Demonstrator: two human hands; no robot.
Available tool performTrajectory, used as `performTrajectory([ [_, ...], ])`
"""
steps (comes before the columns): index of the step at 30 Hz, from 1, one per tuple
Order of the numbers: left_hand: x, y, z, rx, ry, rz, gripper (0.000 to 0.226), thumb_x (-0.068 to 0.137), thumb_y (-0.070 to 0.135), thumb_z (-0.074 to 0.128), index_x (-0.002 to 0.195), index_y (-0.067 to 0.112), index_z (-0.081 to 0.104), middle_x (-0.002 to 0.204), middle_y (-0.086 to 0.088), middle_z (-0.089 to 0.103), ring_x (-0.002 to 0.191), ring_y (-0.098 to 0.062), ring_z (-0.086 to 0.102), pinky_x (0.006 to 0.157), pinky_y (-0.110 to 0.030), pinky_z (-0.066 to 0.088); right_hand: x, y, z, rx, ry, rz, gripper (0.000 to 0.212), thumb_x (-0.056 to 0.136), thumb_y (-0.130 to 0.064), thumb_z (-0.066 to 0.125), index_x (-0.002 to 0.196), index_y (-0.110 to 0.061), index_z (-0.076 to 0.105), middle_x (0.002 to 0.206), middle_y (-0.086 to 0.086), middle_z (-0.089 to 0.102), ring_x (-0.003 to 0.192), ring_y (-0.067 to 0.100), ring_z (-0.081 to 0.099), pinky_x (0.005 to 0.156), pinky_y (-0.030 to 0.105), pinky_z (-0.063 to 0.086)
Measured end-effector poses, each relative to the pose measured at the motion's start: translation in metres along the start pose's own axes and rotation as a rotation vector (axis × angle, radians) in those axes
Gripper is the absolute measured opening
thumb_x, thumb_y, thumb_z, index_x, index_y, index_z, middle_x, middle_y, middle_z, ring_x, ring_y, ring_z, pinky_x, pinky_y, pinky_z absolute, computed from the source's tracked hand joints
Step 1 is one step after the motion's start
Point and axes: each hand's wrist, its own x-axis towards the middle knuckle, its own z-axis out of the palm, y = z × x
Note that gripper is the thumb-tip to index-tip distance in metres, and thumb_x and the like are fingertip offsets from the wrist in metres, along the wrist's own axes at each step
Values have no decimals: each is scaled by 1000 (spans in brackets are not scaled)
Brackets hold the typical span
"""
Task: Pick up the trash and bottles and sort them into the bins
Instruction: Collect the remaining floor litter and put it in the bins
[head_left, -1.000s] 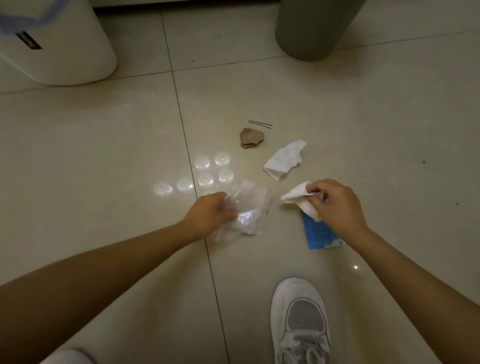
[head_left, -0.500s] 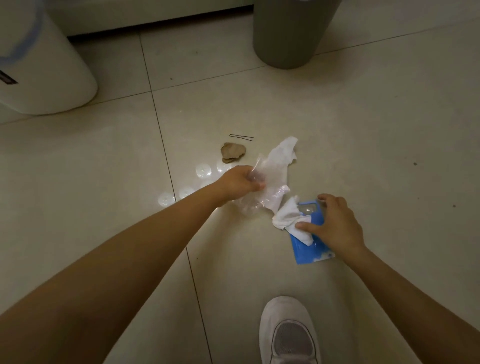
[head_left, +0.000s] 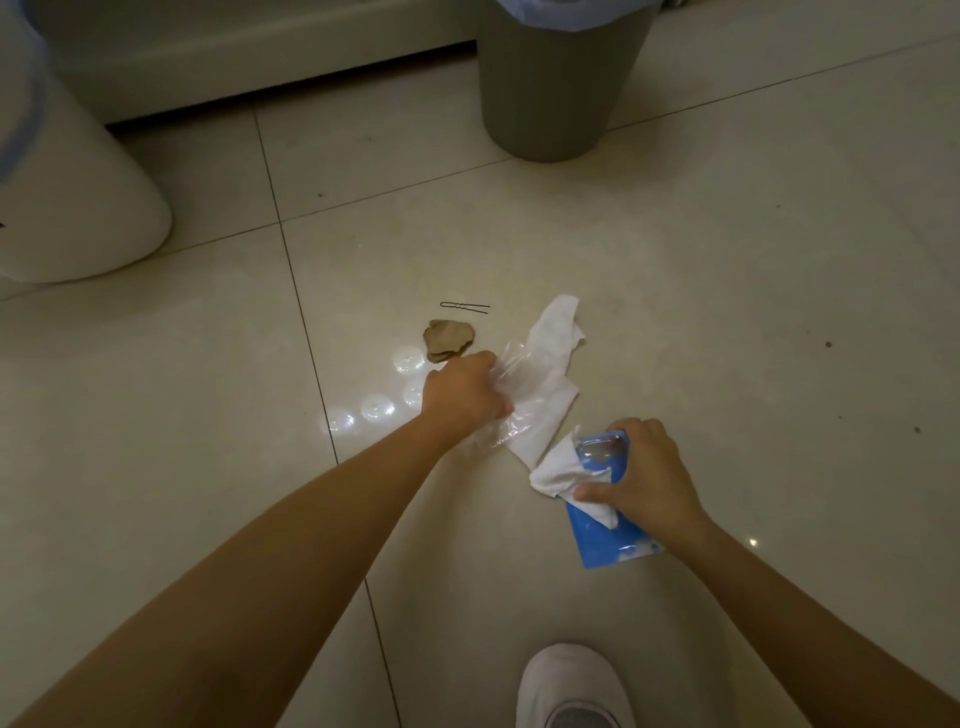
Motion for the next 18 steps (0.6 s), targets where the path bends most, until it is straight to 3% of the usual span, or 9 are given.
performTrajectory([
  [3,-5,-13,-5,-70,20,23,21,76,27,69,94,16,62,91,1,65,88,-20,61,79,-35,50,6,-7,-11,220,-20,-97,54,66,-22,85,106,-31,50,99,-9,62,90,11,62,77,27,49],
  [7,-6,-39,-27,66,158,213,15,83,31,67,93,19,69,86,-3,67,88,-25,58,78,-36,47,25,-33,-32,78,-88,-347,52,76,-23,77,112,-46,46,94,-17,60,85,-2,58,71,6,41],
  [11,3,-60,-53,133,297,300,30,78,30,75,107,23,70,100,0,63,100,-25,48,75,-32,34,60,-68,-41,-110,-195,-508,54,83,-19,69,127,-40,45,94,-14,56,86,2,52,71,10,38],
  [15,15,-56,-63,223,211,376,45,79,30,73,122,28,63,124,3,52,117,-23,37,86,-33,29,98,-93,-41,-231,-273,-545,63,83,-13,67,136,-35,41,105,-12,54,104,8,46,83,20,40],
  [18,23,-49,-62,311,122,349,59,80,26,71,134,30,49,138,2,39,126,-23,34,96,-37,30,115,-99,-35,-320,-282,-590,78,76,-17,74,143,-26,34,133,-5,41,129,17,31,98,19,28],
])
